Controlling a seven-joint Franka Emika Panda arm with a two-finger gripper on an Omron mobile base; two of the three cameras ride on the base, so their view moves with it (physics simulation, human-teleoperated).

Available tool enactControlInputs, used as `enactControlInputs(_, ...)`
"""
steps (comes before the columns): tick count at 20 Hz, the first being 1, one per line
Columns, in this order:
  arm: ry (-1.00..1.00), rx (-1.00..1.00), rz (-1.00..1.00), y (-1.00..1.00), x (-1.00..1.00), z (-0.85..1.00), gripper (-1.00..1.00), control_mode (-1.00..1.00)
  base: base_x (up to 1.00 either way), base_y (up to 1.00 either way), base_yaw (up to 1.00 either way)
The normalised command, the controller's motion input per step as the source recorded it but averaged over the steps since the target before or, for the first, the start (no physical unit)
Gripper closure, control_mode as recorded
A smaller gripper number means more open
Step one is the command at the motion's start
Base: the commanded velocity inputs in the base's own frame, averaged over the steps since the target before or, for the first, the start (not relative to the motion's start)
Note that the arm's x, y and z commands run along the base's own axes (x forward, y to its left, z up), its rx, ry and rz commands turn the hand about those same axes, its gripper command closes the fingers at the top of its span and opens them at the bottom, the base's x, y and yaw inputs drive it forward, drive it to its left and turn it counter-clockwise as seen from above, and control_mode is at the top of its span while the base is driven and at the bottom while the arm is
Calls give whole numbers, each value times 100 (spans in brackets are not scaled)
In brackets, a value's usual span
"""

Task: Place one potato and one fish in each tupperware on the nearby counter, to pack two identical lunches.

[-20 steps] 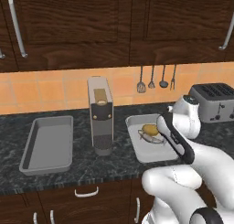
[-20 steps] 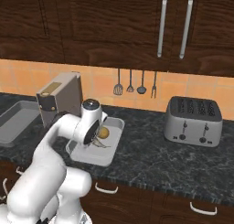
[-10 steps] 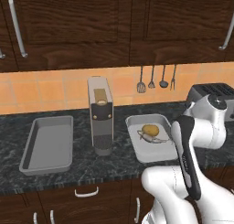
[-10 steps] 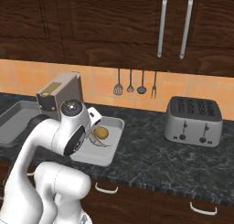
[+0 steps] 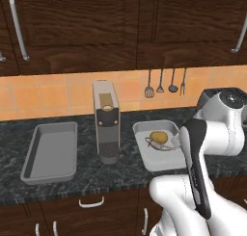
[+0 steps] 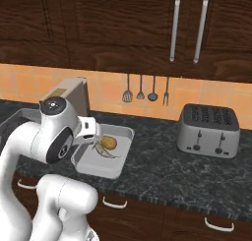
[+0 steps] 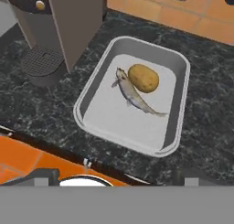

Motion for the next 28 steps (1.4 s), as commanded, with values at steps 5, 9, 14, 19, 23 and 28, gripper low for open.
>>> enactControlInputs(5,-8,17,-56,41,-69,0,-100,-100,0,0,0)
enactControlInputs(9,-7,0,-27,21,-44,0,-100,-100,0,0,0)
enactControlInputs(14,-4,0,-2,0,-20,-1,-100,100,-80,0,-9)
enactControlInputs(19,0,0,0,0,0,0,-100,100,-100,-49,-1)
enactControlInputs(23,0,0,0,0,0,0,-100,100,-95,-100,-4)
enactControlInputs(28,0,0,0,0,0,0,-100,100,-44,-100,-8)
